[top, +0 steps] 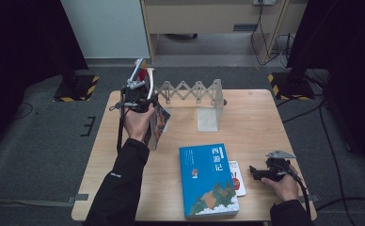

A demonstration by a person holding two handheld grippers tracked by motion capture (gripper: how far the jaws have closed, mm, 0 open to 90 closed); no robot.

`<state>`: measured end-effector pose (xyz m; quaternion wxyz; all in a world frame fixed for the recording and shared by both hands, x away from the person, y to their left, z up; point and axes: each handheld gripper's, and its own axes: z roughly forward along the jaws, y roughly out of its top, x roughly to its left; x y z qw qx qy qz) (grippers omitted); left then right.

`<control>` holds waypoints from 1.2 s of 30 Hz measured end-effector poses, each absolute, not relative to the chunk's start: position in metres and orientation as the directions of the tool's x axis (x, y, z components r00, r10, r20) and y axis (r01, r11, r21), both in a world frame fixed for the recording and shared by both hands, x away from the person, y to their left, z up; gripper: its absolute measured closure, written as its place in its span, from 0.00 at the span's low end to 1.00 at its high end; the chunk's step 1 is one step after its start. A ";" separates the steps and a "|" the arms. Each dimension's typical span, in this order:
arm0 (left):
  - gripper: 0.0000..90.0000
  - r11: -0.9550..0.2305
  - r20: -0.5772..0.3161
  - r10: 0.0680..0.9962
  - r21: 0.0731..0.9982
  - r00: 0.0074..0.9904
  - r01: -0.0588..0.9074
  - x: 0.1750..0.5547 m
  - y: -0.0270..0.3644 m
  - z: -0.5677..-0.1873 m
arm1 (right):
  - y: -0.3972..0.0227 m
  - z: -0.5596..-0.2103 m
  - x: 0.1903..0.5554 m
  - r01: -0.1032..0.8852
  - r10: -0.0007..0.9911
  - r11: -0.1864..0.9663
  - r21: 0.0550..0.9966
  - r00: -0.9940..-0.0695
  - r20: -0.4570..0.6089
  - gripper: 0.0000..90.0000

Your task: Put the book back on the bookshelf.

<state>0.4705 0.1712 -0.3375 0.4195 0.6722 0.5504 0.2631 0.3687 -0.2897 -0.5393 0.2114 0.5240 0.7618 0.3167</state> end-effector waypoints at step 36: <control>0.91 -0.036 -0.003 0.993 0.946 0.117 0.323 0.480 0.176 -0.341 | -0.290 -0.539 0.369 0.663 0.932 0.251 0.705 -0.362 0.008 0.01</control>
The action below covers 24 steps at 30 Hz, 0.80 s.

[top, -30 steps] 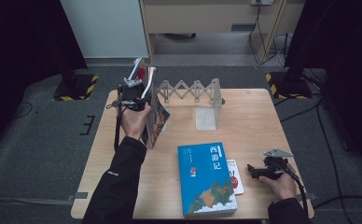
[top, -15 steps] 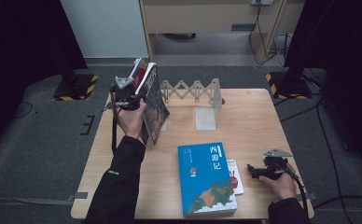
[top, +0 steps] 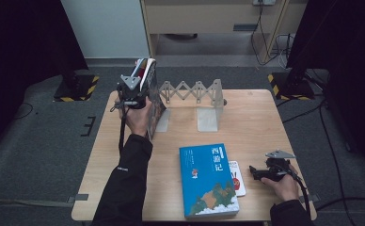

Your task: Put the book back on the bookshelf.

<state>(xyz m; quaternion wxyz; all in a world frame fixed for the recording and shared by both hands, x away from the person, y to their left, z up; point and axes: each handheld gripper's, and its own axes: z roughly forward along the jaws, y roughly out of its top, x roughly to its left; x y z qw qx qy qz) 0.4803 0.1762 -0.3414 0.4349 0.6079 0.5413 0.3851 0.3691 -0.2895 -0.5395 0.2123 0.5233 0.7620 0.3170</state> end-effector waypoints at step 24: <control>0.67 -0.021 -0.046 0.978 0.947 0.202 0.320 0.440 0.194 -0.345 | -0.289 -0.539 0.369 0.664 0.932 0.250 0.704 -0.362 0.009 0.01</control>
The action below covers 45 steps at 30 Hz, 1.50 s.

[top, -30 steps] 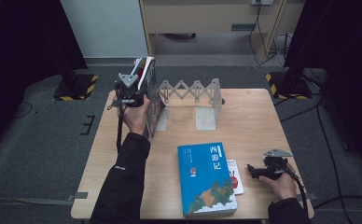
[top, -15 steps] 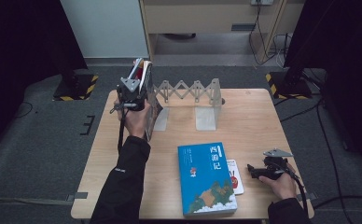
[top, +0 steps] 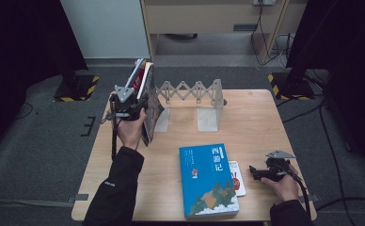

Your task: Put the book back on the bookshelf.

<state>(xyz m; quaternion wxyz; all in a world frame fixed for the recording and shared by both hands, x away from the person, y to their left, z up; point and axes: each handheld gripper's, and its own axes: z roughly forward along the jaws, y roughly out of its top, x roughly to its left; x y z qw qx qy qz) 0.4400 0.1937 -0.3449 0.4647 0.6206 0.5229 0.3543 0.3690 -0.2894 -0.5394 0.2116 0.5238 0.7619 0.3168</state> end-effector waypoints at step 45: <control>0.43 -0.030 -0.175 0.870 0.915 0.461 0.403 0.366 0.197 -0.413 | -0.289 -0.534 0.368 0.679 0.935 0.250 0.691 -0.354 0.010 0.13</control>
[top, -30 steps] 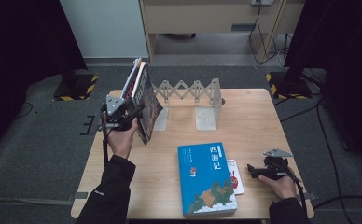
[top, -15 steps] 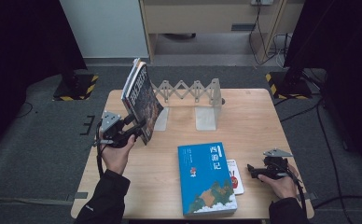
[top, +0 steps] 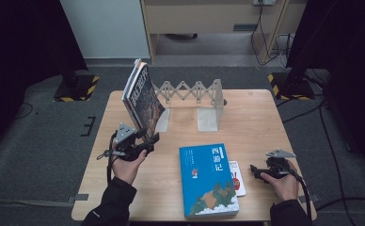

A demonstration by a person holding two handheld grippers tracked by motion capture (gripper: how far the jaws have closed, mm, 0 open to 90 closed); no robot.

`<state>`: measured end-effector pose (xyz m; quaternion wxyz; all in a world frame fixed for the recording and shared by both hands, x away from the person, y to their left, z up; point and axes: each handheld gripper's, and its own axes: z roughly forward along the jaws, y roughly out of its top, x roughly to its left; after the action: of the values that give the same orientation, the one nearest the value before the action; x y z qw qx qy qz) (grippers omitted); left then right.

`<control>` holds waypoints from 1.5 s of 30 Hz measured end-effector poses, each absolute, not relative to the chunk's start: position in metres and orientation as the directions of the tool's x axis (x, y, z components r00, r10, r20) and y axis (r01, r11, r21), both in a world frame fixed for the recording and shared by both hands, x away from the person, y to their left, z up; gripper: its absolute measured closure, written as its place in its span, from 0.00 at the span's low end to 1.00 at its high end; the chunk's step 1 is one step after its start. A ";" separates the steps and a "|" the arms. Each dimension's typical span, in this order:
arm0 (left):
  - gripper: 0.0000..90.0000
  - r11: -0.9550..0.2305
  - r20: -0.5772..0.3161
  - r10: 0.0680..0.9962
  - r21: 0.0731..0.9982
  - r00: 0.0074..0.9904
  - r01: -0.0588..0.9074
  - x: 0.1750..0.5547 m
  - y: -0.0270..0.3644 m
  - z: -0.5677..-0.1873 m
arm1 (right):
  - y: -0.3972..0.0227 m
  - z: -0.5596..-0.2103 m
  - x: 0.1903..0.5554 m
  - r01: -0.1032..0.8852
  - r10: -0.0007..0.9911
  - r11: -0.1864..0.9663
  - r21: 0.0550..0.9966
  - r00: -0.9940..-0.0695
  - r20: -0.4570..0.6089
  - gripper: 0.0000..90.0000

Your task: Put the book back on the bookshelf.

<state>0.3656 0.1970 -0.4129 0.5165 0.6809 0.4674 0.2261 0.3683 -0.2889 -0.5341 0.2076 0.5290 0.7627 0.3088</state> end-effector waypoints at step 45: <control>0.31 -0.229 -0.316 0.726 0.727 0.611 0.648 0.360 0.128 -0.509 | -0.222 -0.494 0.349 0.634 0.834 0.186 0.751 -0.506 0.220 0.25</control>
<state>0.3605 0.1277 -0.5088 0.4393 0.7826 0.4388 0.0447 0.3492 -0.2223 -0.4936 0.1200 0.4825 0.7605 0.4177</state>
